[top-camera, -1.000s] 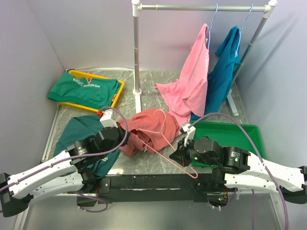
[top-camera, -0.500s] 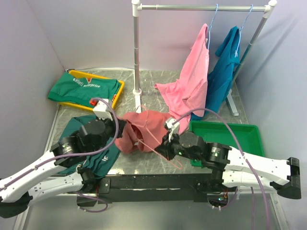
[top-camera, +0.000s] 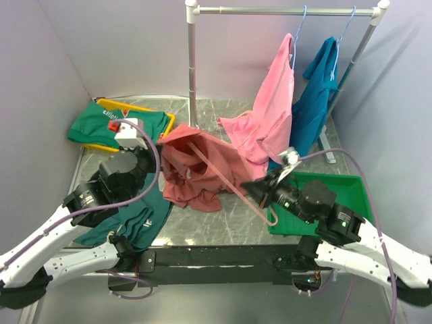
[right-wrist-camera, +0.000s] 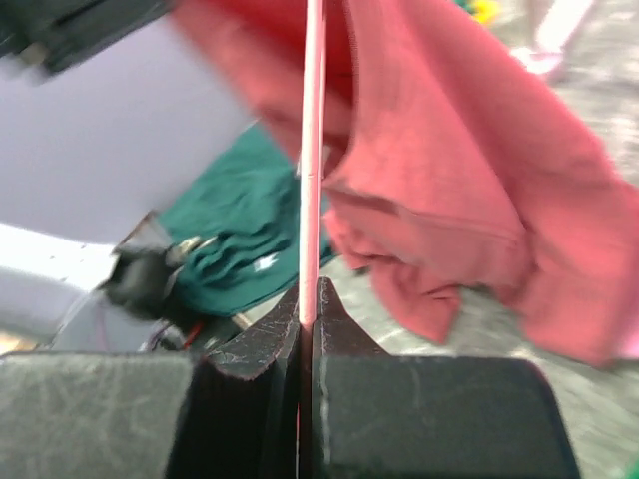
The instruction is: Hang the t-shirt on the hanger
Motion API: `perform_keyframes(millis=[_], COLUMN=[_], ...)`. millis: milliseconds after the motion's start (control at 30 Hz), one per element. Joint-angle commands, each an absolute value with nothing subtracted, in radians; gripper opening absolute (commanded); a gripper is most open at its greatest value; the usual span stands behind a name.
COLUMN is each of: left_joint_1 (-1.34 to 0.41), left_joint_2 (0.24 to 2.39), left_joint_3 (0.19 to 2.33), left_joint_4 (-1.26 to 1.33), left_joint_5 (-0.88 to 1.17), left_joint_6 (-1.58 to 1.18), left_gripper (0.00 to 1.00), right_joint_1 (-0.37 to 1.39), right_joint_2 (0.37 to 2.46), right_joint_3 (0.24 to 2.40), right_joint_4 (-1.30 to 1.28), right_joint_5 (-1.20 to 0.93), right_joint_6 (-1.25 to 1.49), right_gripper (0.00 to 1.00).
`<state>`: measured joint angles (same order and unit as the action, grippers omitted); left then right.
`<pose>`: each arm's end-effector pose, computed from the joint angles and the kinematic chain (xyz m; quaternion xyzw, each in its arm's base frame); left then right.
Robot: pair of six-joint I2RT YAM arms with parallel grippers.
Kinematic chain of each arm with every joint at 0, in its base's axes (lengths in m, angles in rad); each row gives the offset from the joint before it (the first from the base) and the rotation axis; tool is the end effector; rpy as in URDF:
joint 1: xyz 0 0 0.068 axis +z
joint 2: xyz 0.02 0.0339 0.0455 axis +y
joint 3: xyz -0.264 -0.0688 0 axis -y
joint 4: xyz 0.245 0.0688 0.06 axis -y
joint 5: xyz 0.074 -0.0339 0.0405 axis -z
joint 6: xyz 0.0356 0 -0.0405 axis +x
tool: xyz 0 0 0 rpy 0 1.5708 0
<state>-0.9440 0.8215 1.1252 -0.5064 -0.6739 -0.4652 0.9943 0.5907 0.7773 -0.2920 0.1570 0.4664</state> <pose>0.1094 -0.1131 0.4168 -0.0295 0.7601 -0.1911 0.6203 0.0804 0.1134 0.3535 -0.1427 0.7291 0.4014 0.5356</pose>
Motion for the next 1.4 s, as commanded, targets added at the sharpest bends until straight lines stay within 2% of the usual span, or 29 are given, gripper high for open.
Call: perform_keyframes(millis=[0, 67, 133, 233, 267, 400, 567, 667, 733, 867, 967, 1100, 1167, 1200, 1267, 1367], left_joint_1=[-0.856, -0.833, -0.827, -0.827, -0.827, -0.827, -0.827, -0.827, -0.828, -0.827, -0.827, -0.828, -0.828, -0.827, -0.828, -0.828], left_joint_2=[0.811, 0.842, 0.87, 0.856, 0.851, 0.851, 0.842, 0.822, 0.815, 0.802, 0.772, 0.75, 0.742, 0.726, 0.7, 0.644], left_joint_3=[1.14, 1.149, 1.179, 1.175, 1.175, 1.213, 1.181, 1.155, 1.167, 1.2, 1.186, 1.125, 1.098, 1.065, 1.031, 1.002], left_joint_4=[-0.46, -0.454, -0.468, -0.43, -0.422, -0.517, -0.539, -0.474, -0.46, -0.483, -0.468, -0.475, -0.485, -0.486, -0.477, -0.472], left_joint_5=[-0.664, -0.606, -0.569, -0.399, -0.347, -0.347, -0.221, -0.057, 0.018, 0.06, 0.063, 0.002, -0.13, -0.155, -0.185, -0.184], left_joint_6=[-0.4, -0.359, -0.324, -0.25, -0.239, -0.226, -0.21, -0.209, -0.21, -0.224, -0.245, -0.281, -0.334, -0.345, -0.363, -0.353], left_gripper=[0.01, 0.01, 0.01, 0.01, 0.01, 0.01, 0.01, 0.01, 0.01, 0.01, 0.01, 0.02, 0.14, 0.24, 0.42, 0.62], right_joint_1=[1.19, 1.262, 1.272, 1.272, 1.272, 1.269, 1.266, 1.266, 1.253, 1.186, 1.117, 1.117, 1.117, 1.117, 1.115, 1.115], right_joint_2=[0.652, 0.711, 0.745, 0.77, 0.779, 0.801, 0.741, 0.817, 0.895, 0.968, 0.997, 1.081, 1.124, 1.15, 1.176, 1.221], right_joint_3=[0.738, 0.764, 0.772, 0.756, 0.762, 0.789, 0.729, 0.75, 0.773, 0.789, 0.756, 0.761, 0.724, 0.709, 0.684, 0.669], right_joint_4=[-0.249, -0.258, -0.242, -0.166, -0.161, -0.201, -0.072, -0.003, 0.051, 0.161, 0.323, 0.499, 0.611, 0.645, 0.685, 0.767], right_joint_5=[0.104, 0.121, 0.135, 0.113, 0.142, 0.323, 0.195, 0.105, 0.133, 0.152, 0.039, -0.046, -0.048, -0.049, -0.049, -0.06], right_joint_6=[0.414, 0.39, 0.367, 0.311, 0.311, 0.337, 0.247, 0.19, 0.19, 0.196, 0.216, 0.228, 0.264, 0.274, 0.294, 0.313], right_gripper=[0.0, 0.0, 0.0, 0.0, 0.0, 0.0, 0.0, 0.0, 0.0, 0.0, 0.0, 0.0, 0.0, 0.0, 0.0, 0.0])
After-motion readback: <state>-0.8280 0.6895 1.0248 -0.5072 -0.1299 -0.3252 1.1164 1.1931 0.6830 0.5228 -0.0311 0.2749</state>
